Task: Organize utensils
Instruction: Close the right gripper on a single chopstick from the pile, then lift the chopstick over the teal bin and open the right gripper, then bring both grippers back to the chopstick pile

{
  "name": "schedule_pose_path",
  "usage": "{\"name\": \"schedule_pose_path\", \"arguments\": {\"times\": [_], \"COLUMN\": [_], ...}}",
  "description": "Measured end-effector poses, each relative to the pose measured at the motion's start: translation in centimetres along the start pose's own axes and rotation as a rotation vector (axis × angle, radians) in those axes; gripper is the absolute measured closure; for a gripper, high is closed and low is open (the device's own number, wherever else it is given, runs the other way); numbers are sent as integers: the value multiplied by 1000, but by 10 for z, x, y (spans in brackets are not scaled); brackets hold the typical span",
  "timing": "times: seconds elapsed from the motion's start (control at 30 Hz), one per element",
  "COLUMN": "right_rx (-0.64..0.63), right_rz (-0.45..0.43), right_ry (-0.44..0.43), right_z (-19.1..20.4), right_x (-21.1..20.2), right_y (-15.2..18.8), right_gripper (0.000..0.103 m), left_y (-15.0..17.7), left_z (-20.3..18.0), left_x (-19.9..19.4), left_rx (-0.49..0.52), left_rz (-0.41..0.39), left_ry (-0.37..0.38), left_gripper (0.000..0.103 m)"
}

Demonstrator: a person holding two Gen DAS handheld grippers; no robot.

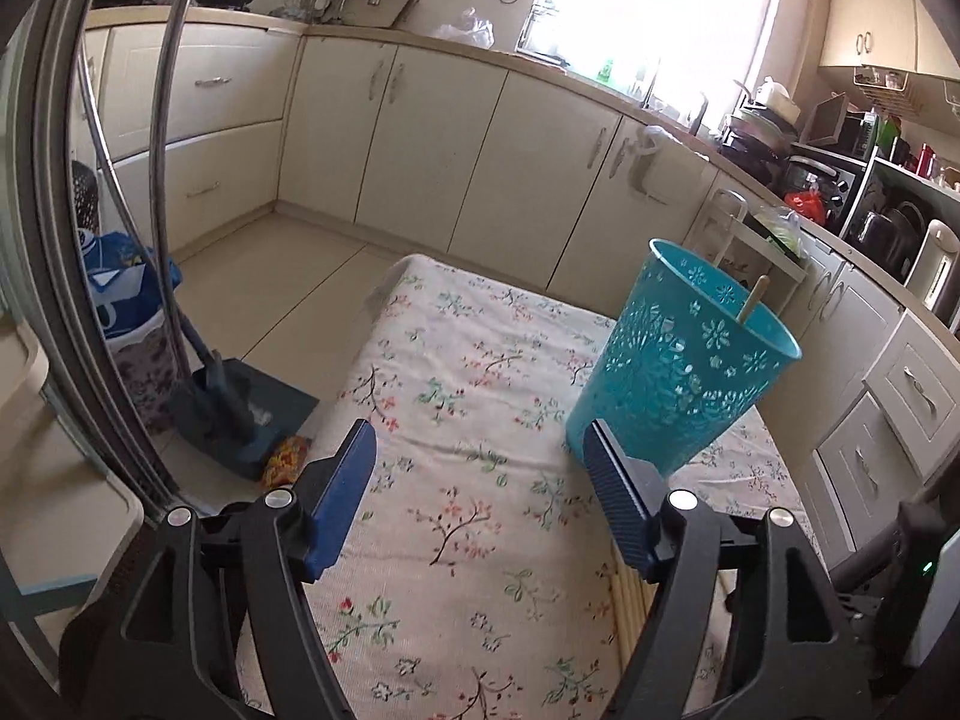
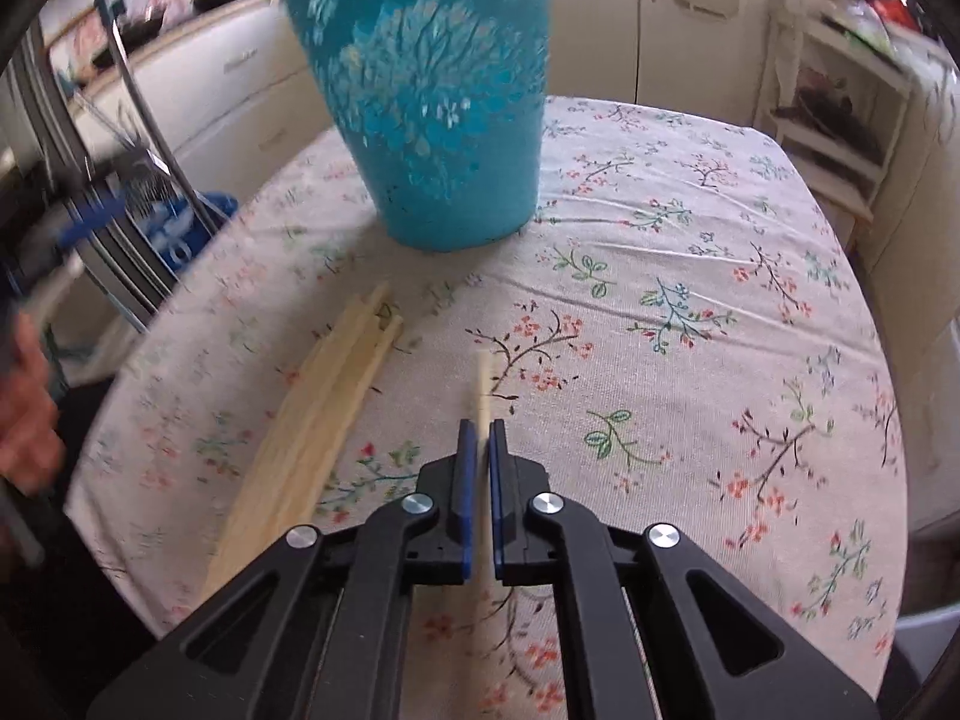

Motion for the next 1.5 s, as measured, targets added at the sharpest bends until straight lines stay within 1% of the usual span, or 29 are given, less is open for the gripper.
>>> {"name": "schedule_pose_path", "arguments": {"times": [0.03,0.07,0.17,0.23,0.27,0.33,0.37,0.4,0.43,0.47,0.57,0.63,0.7,0.77,0.8,0.9,1.0,1.1,1.13,1.17,1.2,1.23,1.3,1.33,1.4,1.47,1.5], "right_rx": [21,41,32,19,5,-17,-25,-38,-42,-42,-18,3,26,37,38,15,1,-13,-17,-19,-20,-18,-14,-16,-29,-24,-14], "right_rz": [-33,-86,-242,-344,-401,-486,-524,-580,-608,-649,-743,-771,-755,-704,-675,-624,-601,-610,-619,-629,-640,-647,-626,-584,-456,-285,-226], "right_ry": [-43,-97,-181,-216,-217,-216,-211,-188,-176,-136,-17,44,95,97,97,100,93,77,69,63,58,53,37,38,56,68,70], "right_z": [1,5,18,28,33,43,45,49,50,51,46,42,35,31,28,27,29,39,42,46,48,51,55,56,57,50,46], "right_x": [-11,-26,-65,-84,-92,-99,-100,-100,-98,-94,-77,-65,-49,-36,-31,-22,-22,-31,-39,-47,-58,-67,-76,-74,-56,-22,-9], "right_y": [-4,-12,-45,-73,-90,-119,-133,-151,-162,-177,-209,-218,-226,-229,-228,-216,-206,-193,-187,-180,-170,-158,-129,-110,-76,-41,-31], "right_gripper": [98,98,98,98,98,98,98,98,98,98,98,98,98,98,98,98,96,96,93,83,76,66,65,65,65,67,70], "left_y": [6,11,24,31,33,34,36,36,37,38,41,42,42,41,41,41,41,41,41,40,40,39,38,38,38,40,42], "left_z": [2,5,7,6,6,5,4,3,2,2,4,5,5,6,6,6,6,6,6,5,5,6,6,5,3,1,-1], "left_x": [1,2,7,10,12,13,13,13,14,15,19,20,22,23,23,25,24,23,22,20,18,17,13,12,10,8,6], "left_rx": [1,3,11,10,8,6,10,14,15,14,7,-1,-3,-5,-7,-12,-13,-12,-12,-13,-14,-14,-13,-10,-5,3,11], "left_rz": [7,17,41,56,62,68,66,62,60,61,74,79,80,79,81,85,84,78,74,70,65,60,48,43,44,47,49], "left_ry": [-2,-3,0,2,4,14,18,20,22,24,28,30,32,35,36,42,41,36,35,33,33,32,33,31,32,33,31], "left_gripper": [34,34,33,33,33,33,33,32,32,31,31,31,31,30,30,30,30,29,29,28,28,27,26,26,25,25,25]}}
Point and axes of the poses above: each gripper's, at about its wrist camera, not at the fingertips, and x roughly the way its jaws point, z to its left, y to its underside, the point moved 1 cm from there along x, roughly the way its jaws point, and after that the axes turned 15 degrees about -y, right-handed, at the moved point
